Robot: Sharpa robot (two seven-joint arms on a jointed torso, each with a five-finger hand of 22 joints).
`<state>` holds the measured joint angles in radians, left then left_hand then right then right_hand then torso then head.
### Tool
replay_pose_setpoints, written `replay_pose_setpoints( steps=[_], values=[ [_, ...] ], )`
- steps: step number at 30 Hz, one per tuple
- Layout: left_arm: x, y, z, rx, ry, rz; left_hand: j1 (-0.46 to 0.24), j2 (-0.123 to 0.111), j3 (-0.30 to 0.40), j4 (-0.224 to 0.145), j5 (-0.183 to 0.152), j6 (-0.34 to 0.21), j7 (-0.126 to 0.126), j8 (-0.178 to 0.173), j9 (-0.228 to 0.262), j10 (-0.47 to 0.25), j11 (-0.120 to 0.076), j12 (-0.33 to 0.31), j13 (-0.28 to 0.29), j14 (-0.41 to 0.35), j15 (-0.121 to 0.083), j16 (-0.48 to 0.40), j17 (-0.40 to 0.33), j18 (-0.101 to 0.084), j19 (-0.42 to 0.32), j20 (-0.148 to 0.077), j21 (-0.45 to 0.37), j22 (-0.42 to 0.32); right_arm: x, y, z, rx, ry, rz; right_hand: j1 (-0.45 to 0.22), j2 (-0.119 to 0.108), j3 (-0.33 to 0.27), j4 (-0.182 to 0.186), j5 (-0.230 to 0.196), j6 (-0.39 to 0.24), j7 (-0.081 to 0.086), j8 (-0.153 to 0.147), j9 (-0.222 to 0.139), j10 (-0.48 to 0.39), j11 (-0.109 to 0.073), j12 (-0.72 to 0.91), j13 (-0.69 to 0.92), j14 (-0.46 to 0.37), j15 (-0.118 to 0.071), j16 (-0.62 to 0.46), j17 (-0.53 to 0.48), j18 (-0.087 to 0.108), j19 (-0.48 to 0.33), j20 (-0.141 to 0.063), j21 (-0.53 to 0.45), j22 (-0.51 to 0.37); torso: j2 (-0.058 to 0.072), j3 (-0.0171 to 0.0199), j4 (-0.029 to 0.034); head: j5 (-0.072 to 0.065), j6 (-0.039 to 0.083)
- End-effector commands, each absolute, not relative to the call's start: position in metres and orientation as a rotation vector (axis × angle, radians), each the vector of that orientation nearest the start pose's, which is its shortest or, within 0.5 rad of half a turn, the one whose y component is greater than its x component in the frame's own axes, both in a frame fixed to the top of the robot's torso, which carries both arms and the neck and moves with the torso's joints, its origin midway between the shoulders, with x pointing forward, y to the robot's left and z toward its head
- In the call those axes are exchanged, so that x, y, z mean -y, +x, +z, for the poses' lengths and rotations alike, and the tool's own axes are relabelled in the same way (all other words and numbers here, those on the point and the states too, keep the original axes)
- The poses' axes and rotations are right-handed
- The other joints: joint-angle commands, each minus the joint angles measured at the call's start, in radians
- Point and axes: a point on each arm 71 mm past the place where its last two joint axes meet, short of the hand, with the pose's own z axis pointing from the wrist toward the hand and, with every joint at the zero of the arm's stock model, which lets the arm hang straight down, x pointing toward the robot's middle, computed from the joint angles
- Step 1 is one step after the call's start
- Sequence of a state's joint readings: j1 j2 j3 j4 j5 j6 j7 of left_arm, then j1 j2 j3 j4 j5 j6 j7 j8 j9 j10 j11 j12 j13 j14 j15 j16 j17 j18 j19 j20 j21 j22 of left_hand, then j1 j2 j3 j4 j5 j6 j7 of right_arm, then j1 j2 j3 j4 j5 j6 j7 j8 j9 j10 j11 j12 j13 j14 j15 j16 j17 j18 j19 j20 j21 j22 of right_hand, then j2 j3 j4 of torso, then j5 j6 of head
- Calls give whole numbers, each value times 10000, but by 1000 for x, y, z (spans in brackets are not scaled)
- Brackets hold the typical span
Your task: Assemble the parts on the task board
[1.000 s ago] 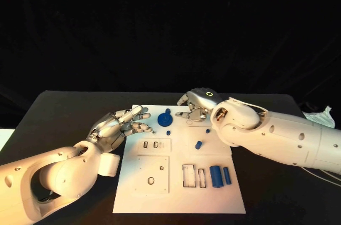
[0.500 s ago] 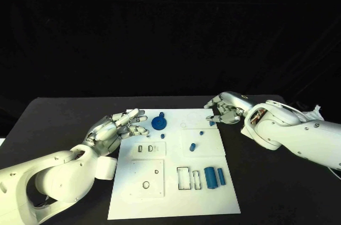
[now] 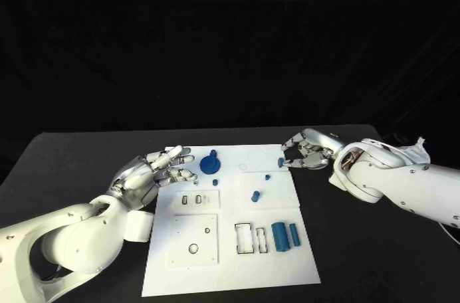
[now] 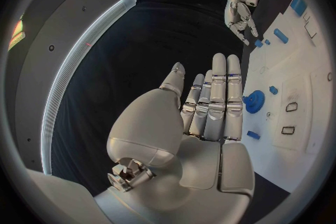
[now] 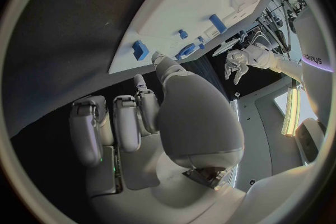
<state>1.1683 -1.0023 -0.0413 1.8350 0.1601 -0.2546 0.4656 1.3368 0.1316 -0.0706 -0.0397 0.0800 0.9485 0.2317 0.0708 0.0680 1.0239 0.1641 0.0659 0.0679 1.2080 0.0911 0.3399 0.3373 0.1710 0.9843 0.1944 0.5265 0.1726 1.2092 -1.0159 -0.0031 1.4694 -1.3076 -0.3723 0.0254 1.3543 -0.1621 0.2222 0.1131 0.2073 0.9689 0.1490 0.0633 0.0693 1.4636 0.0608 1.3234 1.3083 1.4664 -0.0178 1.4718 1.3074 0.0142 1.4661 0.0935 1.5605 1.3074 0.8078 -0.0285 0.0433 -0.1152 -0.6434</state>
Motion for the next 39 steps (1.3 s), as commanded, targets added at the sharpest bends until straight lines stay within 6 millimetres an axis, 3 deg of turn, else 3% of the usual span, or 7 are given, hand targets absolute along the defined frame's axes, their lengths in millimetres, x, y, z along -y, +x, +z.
replay_pose_setpoints(
  steps=[1,15,39],
  values=[
    [-193,420,-164,-14133,-12554,-18312,-6,67,-12,-48,28,-65,4,-54,-2,-61,17,-6,-1,-85,-18,-17,11,96,-77,-23,49,15,303,495,-164,-15919,297,6028,-39,35,-51,7,40,-8,16,13,9,92,4,22,1238,737,58,61,1141,-92,902,52,30,2435,-4,-11,8,26,-33],
    [-194,420,-164,-14159,-12572,-18286,-6,67,-12,-48,28,-65,4,-54,-2,-61,17,-6,-1,-85,-18,-17,11,96,-77,-23,49,15,299,501,-171,-16096,183,5917,-38,174,-70,-25,53,149,8,73,38,85,2,77,1288,739,63,78,1170,-94,909,63,34,2444,-5,-22,6,58,-108],
    [-194,420,-164,-14161,-12589,-18243,1,69,-1,-71,28,-65,0,-50,0,-60,15,-1,1,-95,-19,-20,31,98,-86,-22,53,16,294,501,-184,-16507,27,5801,-74,519,21,-130,74,945,-177,299,137,94,-153,159,1367,734,-56,79,1193,-99,926,-27,42,2468,-15,-15,12,98,-193]
  ],
)
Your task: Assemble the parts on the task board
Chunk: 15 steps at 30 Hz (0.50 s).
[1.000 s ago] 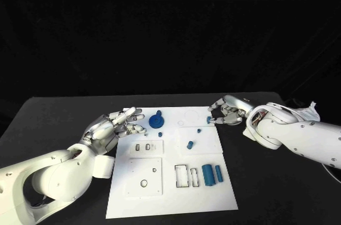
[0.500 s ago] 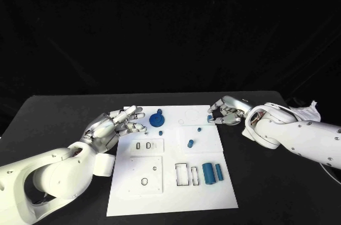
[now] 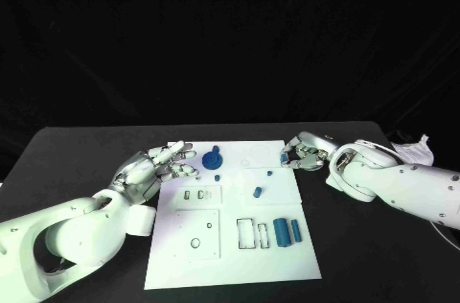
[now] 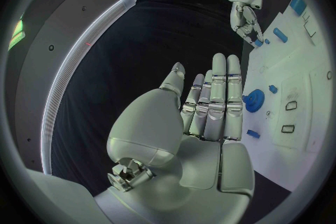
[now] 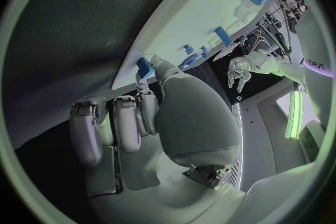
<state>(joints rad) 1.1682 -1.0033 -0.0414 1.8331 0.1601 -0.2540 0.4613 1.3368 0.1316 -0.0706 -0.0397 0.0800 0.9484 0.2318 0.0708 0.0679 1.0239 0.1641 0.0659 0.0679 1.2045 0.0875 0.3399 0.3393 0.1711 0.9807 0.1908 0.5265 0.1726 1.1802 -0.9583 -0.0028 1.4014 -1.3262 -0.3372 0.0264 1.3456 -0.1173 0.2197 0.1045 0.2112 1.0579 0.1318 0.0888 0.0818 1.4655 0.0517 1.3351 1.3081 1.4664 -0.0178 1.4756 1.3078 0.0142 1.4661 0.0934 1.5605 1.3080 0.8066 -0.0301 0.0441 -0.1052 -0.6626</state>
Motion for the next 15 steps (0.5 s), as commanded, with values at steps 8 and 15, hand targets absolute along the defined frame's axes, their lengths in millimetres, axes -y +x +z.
replay_pose_setpoints(
  steps=[8,15],
  values=[
    [-194,421,-165,-14182,-12596,-18241,1,69,-1,-71,28,-65,0,-50,0,-60,15,-1,1,-60,17,-20,10,97,-50,14,53,16,293,502,-185,-16478,55,5811,41,342,199,-93,-124,326,-100,112,36,95,-142,72,1395,737,-125,47,1209,-108,949,-89,53,2494,-7,0,6,-6,-18],
    [-195,420,-165,-14196,-12600,-18244,1,69,-1,-71,28,-65,0,-50,0,-60,15,-1,1,-60,17,-20,10,97,-50,14,53,16,294,504,-185,-16381,143,5756,154,696,424,-208,-374,643,-235,239,88,119,-253,96,1415,744,-219,58,1239,-117,977,-170,68,2533,-6,-5,4,-13,-36]
  ],
)
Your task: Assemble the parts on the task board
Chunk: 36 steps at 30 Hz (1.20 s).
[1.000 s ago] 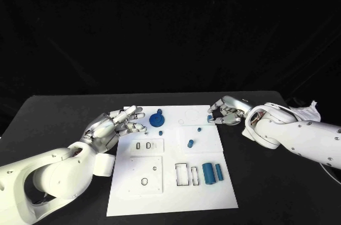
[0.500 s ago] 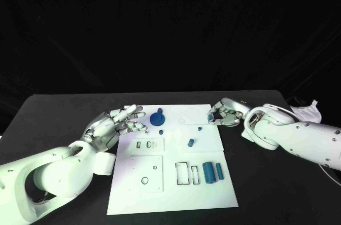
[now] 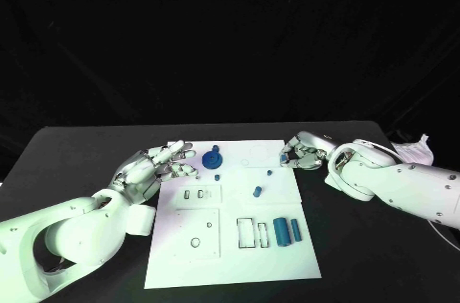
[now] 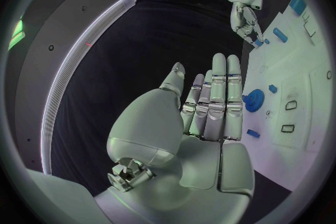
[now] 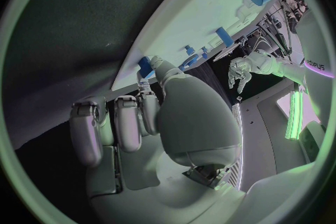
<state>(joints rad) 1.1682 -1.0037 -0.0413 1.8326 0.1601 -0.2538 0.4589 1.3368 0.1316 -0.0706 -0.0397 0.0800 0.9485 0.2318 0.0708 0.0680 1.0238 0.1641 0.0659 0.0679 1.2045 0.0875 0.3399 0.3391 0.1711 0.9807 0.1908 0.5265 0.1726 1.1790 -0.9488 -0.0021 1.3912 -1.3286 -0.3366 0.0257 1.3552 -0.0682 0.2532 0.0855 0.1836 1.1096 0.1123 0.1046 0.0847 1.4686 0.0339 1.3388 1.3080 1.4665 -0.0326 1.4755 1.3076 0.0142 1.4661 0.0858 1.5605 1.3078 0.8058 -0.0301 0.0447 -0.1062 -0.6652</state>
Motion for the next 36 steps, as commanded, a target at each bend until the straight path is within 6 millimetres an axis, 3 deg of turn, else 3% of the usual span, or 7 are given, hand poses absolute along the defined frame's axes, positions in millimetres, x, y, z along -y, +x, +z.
replay_pose_setpoints(
  steps=[1,4,12,21,24,31,36],
  values=[
    [-195,420,-165,-14200,-12601,-18244,1,69,-1,-71,28,-65,0,-51,0,-60,15,-1,1,-60,17,-20,12,97,-50,14,53,15,294,504,-185,-16349,160,5747,81,280,153,-49,-269,181,-69,106,71,90,-103,55,1416,744,-96,59,1245,-119,981,-118,70,2541,2,-3,2,-2,-17],
    [-195,420,-165,-14206,-12605,-18241,-6,71,3,-79,26,-68,1,-50,1,-63,16,0,2,-67,18,-23,25,97,-57,16,56,16,293,504,-184,-16225,205,5731,122,404,281,-114,-451,283,-128,157,100,89,-148,37,1410,744,-136,55,1246,-119,982,-157,70,2542,-1,-3,5,-4,-22],
    [-195,420,-165,-14211,-12609,-18236,-8,71,2,-79,26,-68,1,-50,1,-64,16,0,2,-69,19,-24,27,97,-58,17,56,16,286,502,-179,-15781,285,5906,158,520,457,-219,-415,267,-140,147,112,78,-173,-11,1390,746,-165,53,1253,-117,976,-199,67,2535,-12,-3,1,59,-46],
    [-197,422,-165,-14171,-12615,-18189,-10,72,3,-80,26,-69,2,-50,1,-65,16,0,2,-72,20,-25,30,97,-60,17,56,16,245,491,-154,-15469,292,6926,-64,501,517,-206,-199,184,-96,87,108,41,-139,-121,1341,738,-145,21,1218,-113,963,-201,60,2517,-15,-13,-11,149,-48],
    [-198,423,-165,-14142,-12618,-18157,-10,72,3,-80,26,-69,2,-50,1,-65,16,0,2,-72,20,-25,30,97,-60,17,56,16,227,488,-149,-15441,109,7270,-104,493,517,-197,-195,170,-90,77,107,36,-134,-136,1334,736,-142,15,1210,-112,961,-199,59,2514,-17,-17,14,184,-53],
    [-203,426,-167,-14034,-12634,-18023,-10,72,3,-80,26,-69,2,-50,1,-65,16,0,2,-72,20,-25,30,97,-60,17,56,16,177,479,-146,-15597,-697,8009,-134,470,522,-207,-202,137,-81,54,102,34,-128,-141,1333,737,-137,14,1212,-111,958,-196,57,2509,-36,-48,94,464,-124],
    [-207,428,-167,-13947,-12642,-17930,-10,72,3,-80,26,-69,2,-50,1,-65,16,0,2,-72,20,-25,30,97,-60,17,56,16,143,472,-150,-15848,-1379,8376,-141,459,522,-212,-206,127,-79,47,100,33,-126,-146,1331,736,-136,10,1206,-111,958,-195,57,2510,-39,-45,52,836,-185]
  ],
)
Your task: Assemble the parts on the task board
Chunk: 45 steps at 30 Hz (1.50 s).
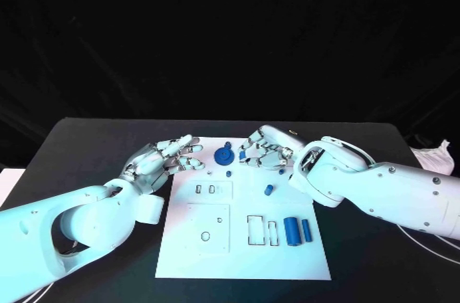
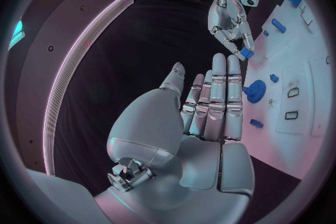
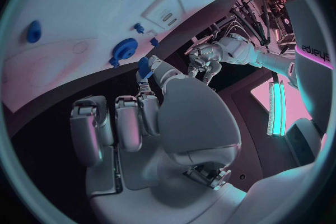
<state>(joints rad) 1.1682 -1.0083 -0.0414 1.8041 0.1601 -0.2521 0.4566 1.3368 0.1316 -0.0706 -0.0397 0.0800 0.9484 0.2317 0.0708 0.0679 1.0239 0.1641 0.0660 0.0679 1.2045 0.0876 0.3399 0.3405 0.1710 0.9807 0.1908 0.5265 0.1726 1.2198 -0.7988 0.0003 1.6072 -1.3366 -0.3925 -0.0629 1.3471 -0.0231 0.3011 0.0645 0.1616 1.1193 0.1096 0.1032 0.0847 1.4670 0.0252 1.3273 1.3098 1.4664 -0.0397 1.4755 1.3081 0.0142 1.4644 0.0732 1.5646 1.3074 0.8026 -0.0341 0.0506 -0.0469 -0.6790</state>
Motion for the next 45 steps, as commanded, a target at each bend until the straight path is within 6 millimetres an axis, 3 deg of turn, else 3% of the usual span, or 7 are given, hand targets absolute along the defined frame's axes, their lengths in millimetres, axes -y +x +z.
replay_pose_setpoints(
  steps=[1,4,6,13,26,45],
  values=[
    [-208,429,-168,-13921,-12645,-17900,-13,75,6,-84,26,-71,2,-50,1,-67,17,0,2,-81,21,-29,23,97,-66,19,56,15,137,471,-152,-15902,-1518,8413,-60,9,43,-2,15,29,-51,61,100,49,-40,-30,1313,737,-65,10,1201,-110,976,-69,16,2513,-10,-8,0,308,-71],
    [-211,431,-168,-13850,-12655,-17808,-14,75,6,-85,26,-71,2,-50,1,-67,17,0,2,-82,22,-30,23,97,-67,19,56,15,121,468,-156,-16025,-1936,8445,-86,-19,41,-13,-10,9,-41,46,97,46,-32,-35,1312,737,-60,8,1199,-109,972,-65,14,2509,8,-6,23,374,-75],
    [-212,431,-169,-13816,-12660,-17763,-14,75,6,-85,26,-71,2,-50,1,-67,17,0,2,-82,22,-30,23,97,-67,19,56,15,112,466,-159,-16106,-2200,8442,-87,-20,41,-13,-10,8,-41,46,97,46,-32,-35,1312,737,-60,8,1199,-109,972,-65,14,2509,14,-5,6,409,-83],
    [-214,432,-169,-13791,-12660,-17740,-14,75,6,-85,26,-71,2,-50,1,-67,17,0,2,-82,22,-30,23,97,-67,19,56,15,97,462,-169,-16336,-2864,8205,-108,-46,42,-28,-40,-11,-33,31,94,39,-25,-51,1306,736,-54,2,1192,-107,966,-61,11,2501,21,9,-4,483,-138],
    [-213,432,-168,-13799,-12660,-17750,-14,75,6,-85,26,-71,2,-50,1,-67,17,0,2,-82,22,-30,23,97,-67,19,56,15,90,461,-179,-16801,-3494,7567,-173,-98,30,-38,-86,-22,-17,16,95,33,-11,-63,1303,735,-42,-4,1187,-106,963,-52,9,2496,23,22,-6,455,-214],
    [-212,431,-168,-13840,-12656,-17796,-14,75,6,-85,26,-71,2,-50,1,-67,17,0,2,-82,22,-30,23,97,-67,19,56,15,80,457,-187,-17025,-3811,7489,-194,-110,24,-36,-99,-22,-15,14,95,31,-8,-69,1301,733,-40,-12,1177,-105,961,-49,8,2493,9,9,-6,463,-323]
  ],
)
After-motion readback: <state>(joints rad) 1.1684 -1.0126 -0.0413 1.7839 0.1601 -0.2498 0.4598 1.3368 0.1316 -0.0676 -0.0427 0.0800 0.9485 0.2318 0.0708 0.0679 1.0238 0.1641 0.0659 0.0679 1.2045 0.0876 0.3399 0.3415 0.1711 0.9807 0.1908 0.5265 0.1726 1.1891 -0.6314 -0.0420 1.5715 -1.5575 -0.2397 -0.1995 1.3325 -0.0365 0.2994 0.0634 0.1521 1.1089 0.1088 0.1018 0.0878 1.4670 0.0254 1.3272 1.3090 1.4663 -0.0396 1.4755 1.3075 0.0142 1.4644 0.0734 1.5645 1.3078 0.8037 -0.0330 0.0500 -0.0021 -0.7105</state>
